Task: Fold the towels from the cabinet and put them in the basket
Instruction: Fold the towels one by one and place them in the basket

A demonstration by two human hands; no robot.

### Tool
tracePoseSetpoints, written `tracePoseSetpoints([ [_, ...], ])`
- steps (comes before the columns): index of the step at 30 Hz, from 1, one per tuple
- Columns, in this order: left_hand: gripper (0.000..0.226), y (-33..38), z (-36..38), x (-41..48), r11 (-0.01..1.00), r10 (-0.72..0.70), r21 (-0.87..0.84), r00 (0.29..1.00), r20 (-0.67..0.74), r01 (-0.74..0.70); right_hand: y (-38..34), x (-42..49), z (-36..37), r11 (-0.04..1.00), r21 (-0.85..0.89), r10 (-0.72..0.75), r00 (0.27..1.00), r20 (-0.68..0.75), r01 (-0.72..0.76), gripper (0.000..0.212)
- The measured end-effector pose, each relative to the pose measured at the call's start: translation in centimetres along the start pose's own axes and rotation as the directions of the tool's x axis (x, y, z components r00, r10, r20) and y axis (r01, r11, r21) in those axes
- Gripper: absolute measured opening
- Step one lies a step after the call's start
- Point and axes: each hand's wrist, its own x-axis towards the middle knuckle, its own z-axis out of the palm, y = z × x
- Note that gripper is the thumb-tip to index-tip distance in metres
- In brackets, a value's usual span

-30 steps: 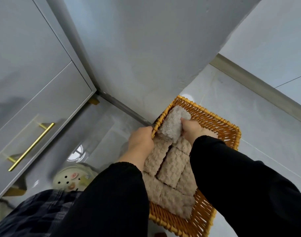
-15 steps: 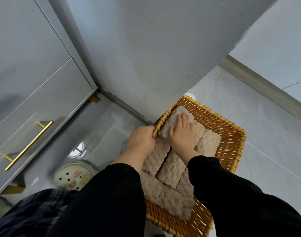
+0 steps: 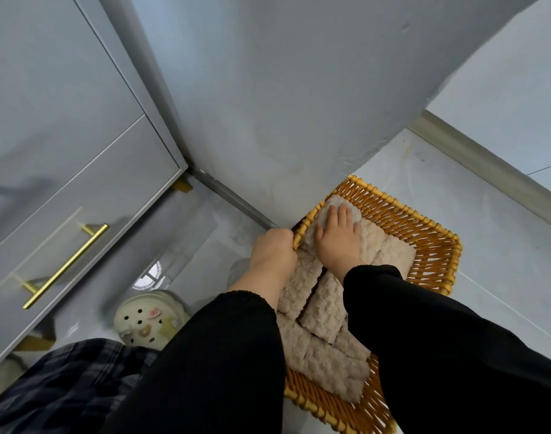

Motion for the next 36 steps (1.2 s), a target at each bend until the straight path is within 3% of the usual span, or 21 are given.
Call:
tracePoseSetpoints([
  [4,0.019,0.5,-0.6,-0.4,1.0,-0.006,0.017,1.0,-0.017,0.007,0.4,-1.8,-1.2,0.996,0.077,-0.028,0.993,-0.117,0.037,0.056],
  [10,0.022,1.4,-2.7,-2.5,0.996,0.071,0.056,0.995,0.065,-0.075,0.2,-5.1,-3.4,0.957,0.277,-0.026,0.974,-0.226,0.09,0.049],
  [15,0.013,3.4,-6.5,-5.3,0.977,0.163,0.123,0.984,0.079,-0.172,0.4,-8.1,-6.9,0.905,0.342,-0.116,0.919,-0.376,0.254,0.043],
  [18,0.046,4.6,-10.1,-8.1,0.965,0.204,0.154,0.976,0.071,-0.213,0.2,-10.2,-9.1,0.859,0.356,-0.182,0.869,-0.46,0.368,0.034],
  [21,0.054,4.9,-13.2,-10.4,0.949,0.222,0.216,0.973,0.063,-0.231,-0.8,-12.3,-10.9,0.814,0.377,-0.224,0.838,-0.497,0.441,0.028],
  [27,0.053,2.0,-20.3,-17.4,0.954,0.196,0.26,0.969,-0.154,-0.151,-7.7,-16.4,-15.4,0.691,0.327,-0.424,0.728,-0.539,0.644,0.036],
  [30,0.056,0.0,-22.5,-20.2,0.971,0.162,0.213,0.951,-0.262,-0.107,-11.0,-17.5,-17.9,0.648,0.345,-0.433,0.701,-0.567,0.679,0.037],
  [36,0.059,-5.5,-27.2,-27.2,0.995,0.08,0.091,0.821,-0.566,-0.035,-20.1,-20.5,-23.2,0.529,0.366,-0.482,0.626,-0.612,0.765,0.038],
])
